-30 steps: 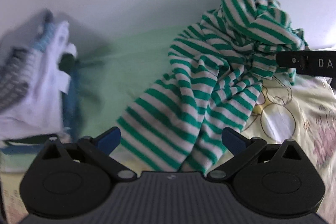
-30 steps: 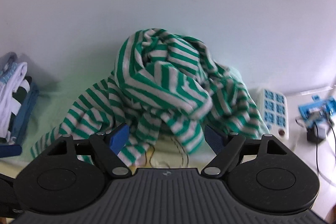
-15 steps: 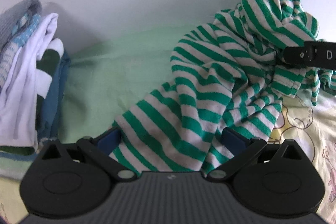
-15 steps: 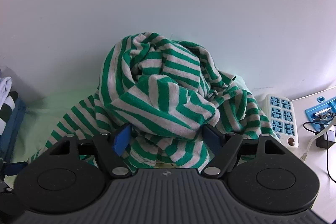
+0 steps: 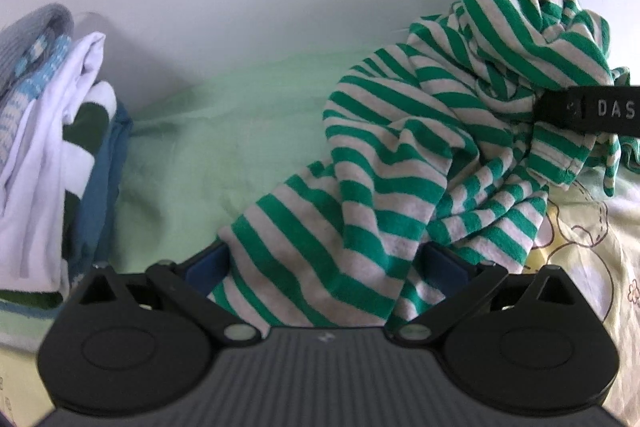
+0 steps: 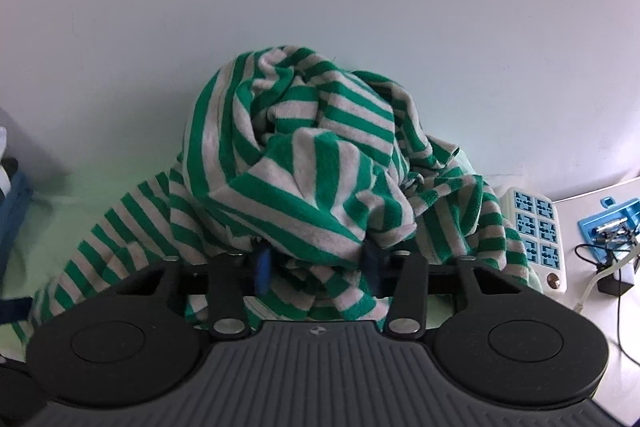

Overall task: Fold clothes
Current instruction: 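Close the right gripper on the striped shirt's bunched fabric, then lift the shirt with the right gripper while the left gripper grasps another edge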

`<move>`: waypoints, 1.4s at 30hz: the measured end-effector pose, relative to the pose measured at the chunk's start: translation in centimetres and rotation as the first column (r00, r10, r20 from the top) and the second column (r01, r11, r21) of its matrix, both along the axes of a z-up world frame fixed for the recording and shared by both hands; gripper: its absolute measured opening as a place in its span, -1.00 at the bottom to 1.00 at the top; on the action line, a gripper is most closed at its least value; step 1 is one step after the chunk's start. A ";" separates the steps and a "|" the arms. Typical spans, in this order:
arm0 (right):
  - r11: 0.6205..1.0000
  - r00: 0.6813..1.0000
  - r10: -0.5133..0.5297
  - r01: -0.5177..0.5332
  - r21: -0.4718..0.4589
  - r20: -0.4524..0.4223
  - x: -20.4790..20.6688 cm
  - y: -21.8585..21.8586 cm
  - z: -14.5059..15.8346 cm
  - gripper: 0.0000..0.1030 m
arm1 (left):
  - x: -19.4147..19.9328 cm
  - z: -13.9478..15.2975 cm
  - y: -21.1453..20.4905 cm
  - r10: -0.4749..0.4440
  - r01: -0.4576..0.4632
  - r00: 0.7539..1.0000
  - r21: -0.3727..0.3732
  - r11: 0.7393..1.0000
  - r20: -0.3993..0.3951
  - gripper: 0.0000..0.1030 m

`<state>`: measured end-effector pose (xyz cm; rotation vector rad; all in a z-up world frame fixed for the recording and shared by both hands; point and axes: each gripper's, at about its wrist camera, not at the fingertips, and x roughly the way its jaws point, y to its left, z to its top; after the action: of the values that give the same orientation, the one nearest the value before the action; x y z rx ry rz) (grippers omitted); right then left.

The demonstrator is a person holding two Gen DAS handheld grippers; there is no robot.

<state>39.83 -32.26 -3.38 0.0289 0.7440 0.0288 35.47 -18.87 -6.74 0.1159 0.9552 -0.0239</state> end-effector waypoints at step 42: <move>0.960 0.958 0.277 -0.280 0.029 0.077 -21.7 1.4 8.7 -0.73 | -17.6 7.9 6.8 0.027 -0.028 0.998 0.016 0.999 0.059 -1.00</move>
<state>18.11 -30.91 5.34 -0.0396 0.6705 0.3126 17.83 -12.04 1.18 0.1179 0.8987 0.0130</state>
